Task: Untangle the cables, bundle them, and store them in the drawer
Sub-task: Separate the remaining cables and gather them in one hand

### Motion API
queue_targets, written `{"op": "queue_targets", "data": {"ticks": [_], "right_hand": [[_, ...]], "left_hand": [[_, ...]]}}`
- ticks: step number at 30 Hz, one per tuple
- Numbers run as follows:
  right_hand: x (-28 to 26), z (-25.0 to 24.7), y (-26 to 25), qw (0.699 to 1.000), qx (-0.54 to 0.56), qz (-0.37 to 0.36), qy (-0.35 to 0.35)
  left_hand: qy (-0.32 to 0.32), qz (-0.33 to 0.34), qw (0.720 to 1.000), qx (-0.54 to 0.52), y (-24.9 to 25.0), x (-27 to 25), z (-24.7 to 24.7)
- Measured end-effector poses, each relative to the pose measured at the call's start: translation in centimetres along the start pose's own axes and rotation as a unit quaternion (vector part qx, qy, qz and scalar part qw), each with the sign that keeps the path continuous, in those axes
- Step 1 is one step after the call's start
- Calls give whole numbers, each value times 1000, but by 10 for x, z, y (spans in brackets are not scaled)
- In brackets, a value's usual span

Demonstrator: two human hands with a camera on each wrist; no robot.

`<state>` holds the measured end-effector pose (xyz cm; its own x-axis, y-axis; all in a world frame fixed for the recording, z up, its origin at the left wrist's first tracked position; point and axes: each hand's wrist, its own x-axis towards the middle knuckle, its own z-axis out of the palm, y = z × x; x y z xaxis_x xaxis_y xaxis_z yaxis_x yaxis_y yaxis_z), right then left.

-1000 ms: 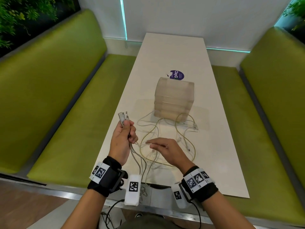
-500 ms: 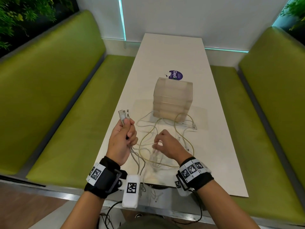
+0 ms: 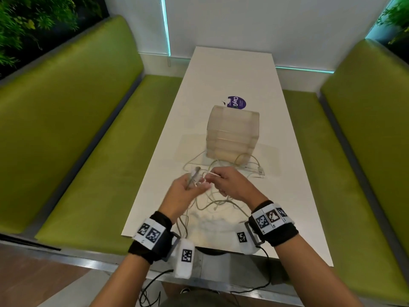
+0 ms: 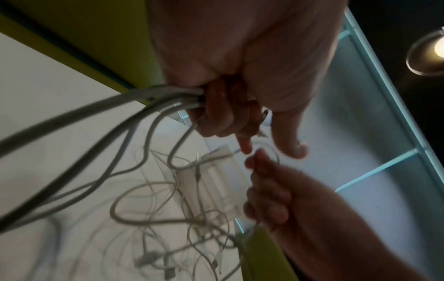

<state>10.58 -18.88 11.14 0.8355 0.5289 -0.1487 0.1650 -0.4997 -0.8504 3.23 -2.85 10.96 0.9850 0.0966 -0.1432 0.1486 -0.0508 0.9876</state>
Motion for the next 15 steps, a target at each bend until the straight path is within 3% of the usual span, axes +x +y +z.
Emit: {"op": "queue_targets", "data": {"ticks": [5,9,15], "right_hand": [[-3,-1,3,1000,-21,-5,-23],[-10,-5,8,995,12,-6,-100],[-13,-9,4,992,29,-22,-118]], "left_hand": [[-5,13,997,72,-8,7,1],[10,29,997,66,-4,9,-4],[-83,13,983,162,-1,8,-7]]}}
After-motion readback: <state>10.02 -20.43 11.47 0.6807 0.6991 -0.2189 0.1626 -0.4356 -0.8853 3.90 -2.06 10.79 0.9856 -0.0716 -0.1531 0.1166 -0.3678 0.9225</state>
